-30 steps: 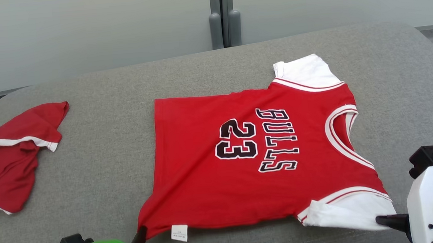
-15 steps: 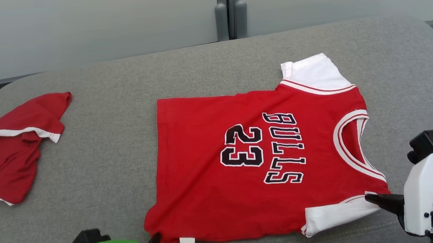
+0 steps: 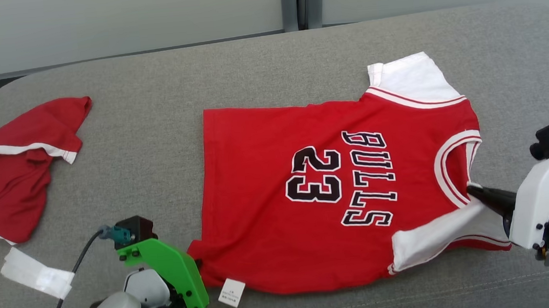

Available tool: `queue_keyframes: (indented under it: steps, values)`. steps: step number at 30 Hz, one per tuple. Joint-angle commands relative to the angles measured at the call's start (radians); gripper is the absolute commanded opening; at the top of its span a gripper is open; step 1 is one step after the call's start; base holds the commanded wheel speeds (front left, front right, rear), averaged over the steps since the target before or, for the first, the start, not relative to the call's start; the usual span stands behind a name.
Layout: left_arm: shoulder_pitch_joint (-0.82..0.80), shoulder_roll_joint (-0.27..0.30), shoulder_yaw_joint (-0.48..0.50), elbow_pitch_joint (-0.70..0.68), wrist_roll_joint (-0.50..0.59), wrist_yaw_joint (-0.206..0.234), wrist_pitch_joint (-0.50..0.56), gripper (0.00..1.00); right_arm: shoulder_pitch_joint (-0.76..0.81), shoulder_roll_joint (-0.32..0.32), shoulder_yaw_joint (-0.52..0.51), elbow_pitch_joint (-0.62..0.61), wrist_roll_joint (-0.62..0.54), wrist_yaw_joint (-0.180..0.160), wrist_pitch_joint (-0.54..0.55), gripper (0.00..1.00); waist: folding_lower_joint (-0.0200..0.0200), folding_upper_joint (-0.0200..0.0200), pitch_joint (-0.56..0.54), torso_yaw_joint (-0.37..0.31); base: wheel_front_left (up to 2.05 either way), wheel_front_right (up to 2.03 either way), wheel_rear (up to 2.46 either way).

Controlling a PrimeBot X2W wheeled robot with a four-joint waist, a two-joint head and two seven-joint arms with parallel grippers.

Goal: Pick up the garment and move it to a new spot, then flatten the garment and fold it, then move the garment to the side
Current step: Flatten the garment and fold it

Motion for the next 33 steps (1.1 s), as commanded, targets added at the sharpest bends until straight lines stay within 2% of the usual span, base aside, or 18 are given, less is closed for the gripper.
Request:
queue_keyframes:
  steps: [1, 5, 15, 23, 33]
  values:
    - [-0.041, 0.001, -0.006, 0.013, 0.018, 0.009, 0.018, 0.0, -0.033, -0.009, 0.002, 0.015, 0.004, 0.0, -0.036, 0.0, 0.0001, 0.0, 0.021, 0.01, 0.0, 0.0, 0.0]
    - [-0.113, -0.011, -0.034, 0.053, 0.041, 0.021, 0.067, 0.0, -0.072, -0.034, 0.022, 0.065, -0.01, 0.0, -0.106, 0.0, 0.0001, 0.0, 0.047, 0.02, 0.0, 0.0, 0.0]
    - [-0.263, -0.055, -0.065, 0.167, 0.081, 0.015, 0.13, 0.0, -0.173, -0.086, 0.096, 0.179, -0.016, 0.0, -0.277, 0.0, 0.0001, 0.0, 0.093, 0.028, 0.0, 0.0, 0.0]
    - [-0.316, -0.085, -0.073, 0.222, 0.09, -0.001, 0.132, 0.0, -0.269, -0.134, 0.192, 0.268, -0.04, 0.0, -0.41, 0.0, 0.0001, 0.0, 0.116, 0.025, 0.0, 0.0, 0.0]
    - [-0.355, -0.108, -0.06, 0.266, 0.093, -0.012, 0.109, 0.0, -0.346, -0.157, 0.264, 0.378, -0.048, 0.0, -0.537, 0.0, 0.0001, 0.0, 0.134, 0.035, 0.0, 0.0, 0.0]
